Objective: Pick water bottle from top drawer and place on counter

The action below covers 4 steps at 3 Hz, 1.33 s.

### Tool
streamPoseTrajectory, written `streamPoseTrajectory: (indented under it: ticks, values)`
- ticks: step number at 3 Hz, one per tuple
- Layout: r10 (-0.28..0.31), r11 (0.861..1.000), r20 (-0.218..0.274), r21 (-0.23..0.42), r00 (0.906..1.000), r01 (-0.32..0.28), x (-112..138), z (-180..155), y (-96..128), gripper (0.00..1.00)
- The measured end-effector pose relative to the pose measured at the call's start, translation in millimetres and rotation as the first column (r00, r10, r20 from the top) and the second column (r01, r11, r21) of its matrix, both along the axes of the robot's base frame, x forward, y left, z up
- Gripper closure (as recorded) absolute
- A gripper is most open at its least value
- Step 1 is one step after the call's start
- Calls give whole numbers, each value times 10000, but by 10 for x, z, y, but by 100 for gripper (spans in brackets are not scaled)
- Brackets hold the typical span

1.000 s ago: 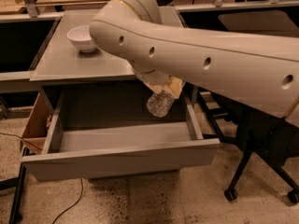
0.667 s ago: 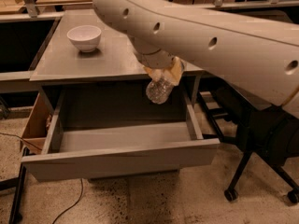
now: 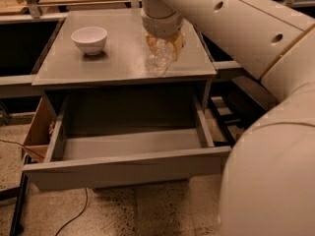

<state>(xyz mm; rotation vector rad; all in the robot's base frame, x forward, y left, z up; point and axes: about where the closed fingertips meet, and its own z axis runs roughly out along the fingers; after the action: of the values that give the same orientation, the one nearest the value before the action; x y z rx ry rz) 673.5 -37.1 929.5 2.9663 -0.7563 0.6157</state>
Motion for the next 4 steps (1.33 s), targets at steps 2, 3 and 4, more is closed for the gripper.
streamPoseTrajectory:
  ticks: [2, 3, 4]
  values:
    - [-645, 9888, 109, 1353, 9979, 624, 676, -227, 403, 100]
    - [-1167, 9749, 6, 1910, 9932, 1144, 848, -382, 467, 100]
    - [-1653, 9542, 6, 2528, 9862, 1598, 912, -429, 477, 100]
